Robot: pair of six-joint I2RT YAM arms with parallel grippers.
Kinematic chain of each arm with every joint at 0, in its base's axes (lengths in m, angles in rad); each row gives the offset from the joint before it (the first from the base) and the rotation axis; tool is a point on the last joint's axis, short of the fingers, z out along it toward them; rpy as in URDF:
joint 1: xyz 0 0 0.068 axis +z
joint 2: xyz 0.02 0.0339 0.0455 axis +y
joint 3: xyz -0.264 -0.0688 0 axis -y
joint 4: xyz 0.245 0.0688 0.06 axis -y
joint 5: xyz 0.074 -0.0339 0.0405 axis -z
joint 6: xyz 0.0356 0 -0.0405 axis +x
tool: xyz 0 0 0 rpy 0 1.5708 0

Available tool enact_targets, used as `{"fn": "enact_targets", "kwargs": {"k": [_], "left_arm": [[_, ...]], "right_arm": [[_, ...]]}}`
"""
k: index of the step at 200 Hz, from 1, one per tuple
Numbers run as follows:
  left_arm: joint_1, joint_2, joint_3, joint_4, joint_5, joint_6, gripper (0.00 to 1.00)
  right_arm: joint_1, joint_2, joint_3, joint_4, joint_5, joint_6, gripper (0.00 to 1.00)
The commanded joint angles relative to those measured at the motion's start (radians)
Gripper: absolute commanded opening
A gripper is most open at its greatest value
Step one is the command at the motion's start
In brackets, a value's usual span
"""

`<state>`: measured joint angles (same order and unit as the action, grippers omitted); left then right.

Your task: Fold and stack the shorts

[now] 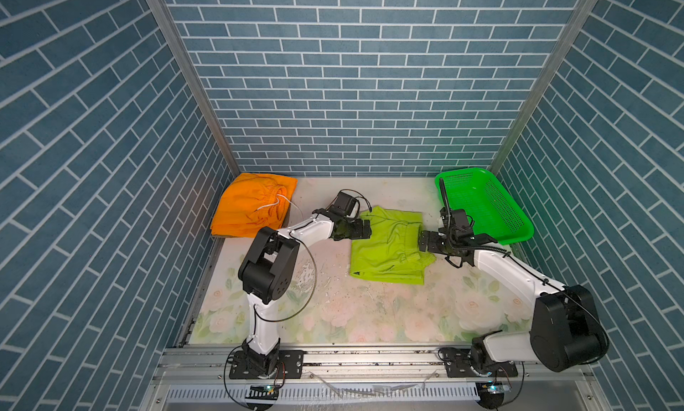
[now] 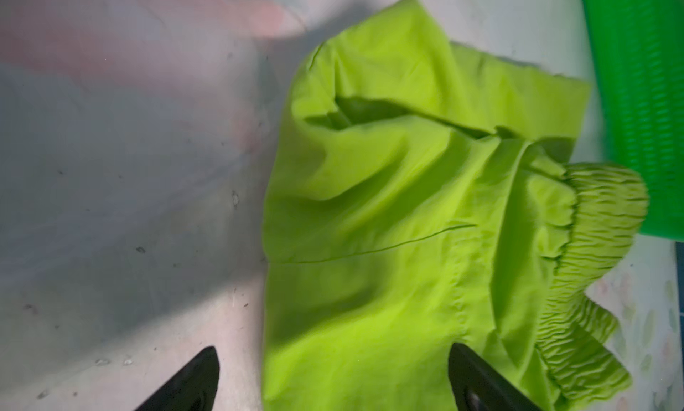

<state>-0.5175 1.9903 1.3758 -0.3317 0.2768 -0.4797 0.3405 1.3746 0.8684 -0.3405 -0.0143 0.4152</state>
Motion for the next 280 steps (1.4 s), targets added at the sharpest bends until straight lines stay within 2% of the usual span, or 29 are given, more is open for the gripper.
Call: {"fn": "enact_targets", "kwargs": {"k": [1,31,54,64,75,99,119,127,146,168,181,206,225,250,280], "left_arm": [[-0.004,0.033,0.001,-0.046,0.053,0.029,0.94],[-0.008,0.083,0.035,-0.076,0.083,0.050,0.85],[-0.018,0.139,0.076,-0.108,0.113,0.064,0.82],[-0.025,0.159,0.097,-0.127,0.118,0.074,0.77],[-0.032,0.172,0.113,-0.140,0.118,0.085,0.66],[-0.034,0.164,0.135,-0.177,0.114,0.106,0.33],[-0.033,0.143,0.172,-0.242,0.081,0.146,0.15],[-0.034,0.133,0.195,-0.282,0.055,0.165,0.00],[-0.027,0.103,0.271,-0.413,-0.056,0.225,0.00],[-0.004,0.091,0.424,-0.632,-0.269,0.292,0.00],[0.013,0.108,0.539,-0.765,-0.412,0.335,0.00],[0.038,0.184,0.746,-0.965,-0.756,0.424,0.00],[0.066,0.254,0.903,-1.079,-0.931,0.472,0.00],[0.121,0.270,0.985,-1.058,-1.072,0.546,0.00],[0.204,0.222,0.986,-0.971,-1.104,0.608,0.00]], "right_arm": [[-0.010,-0.020,-0.027,0.001,-0.045,0.031,0.99],[-0.022,-0.030,-0.043,0.008,-0.055,0.038,0.99],[-0.033,-0.043,-0.053,0.018,-0.062,0.046,0.99],[-0.035,-0.045,-0.052,0.017,-0.066,0.048,0.98],[-0.037,-0.046,-0.051,0.016,-0.067,0.048,0.99],[-0.040,-0.051,-0.050,0.015,-0.067,0.045,0.99],[-0.040,-0.050,-0.049,0.020,-0.068,0.045,0.98],[-0.040,-0.046,-0.046,0.025,-0.067,0.045,0.98],[-0.038,-0.038,-0.034,0.038,-0.090,0.055,0.99],[-0.032,-0.019,-0.015,0.061,-0.129,0.069,0.98],[-0.016,0.000,0.001,0.074,-0.137,0.074,0.98],[0.037,0.054,0.057,0.081,-0.142,0.075,0.98],[0.089,0.102,0.108,0.082,-0.142,0.074,0.98],[0.155,0.166,0.178,0.093,-0.156,0.079,0.98],[0.217,0.227,0.253,0.095,-0.171,0.083,0.98]]}}
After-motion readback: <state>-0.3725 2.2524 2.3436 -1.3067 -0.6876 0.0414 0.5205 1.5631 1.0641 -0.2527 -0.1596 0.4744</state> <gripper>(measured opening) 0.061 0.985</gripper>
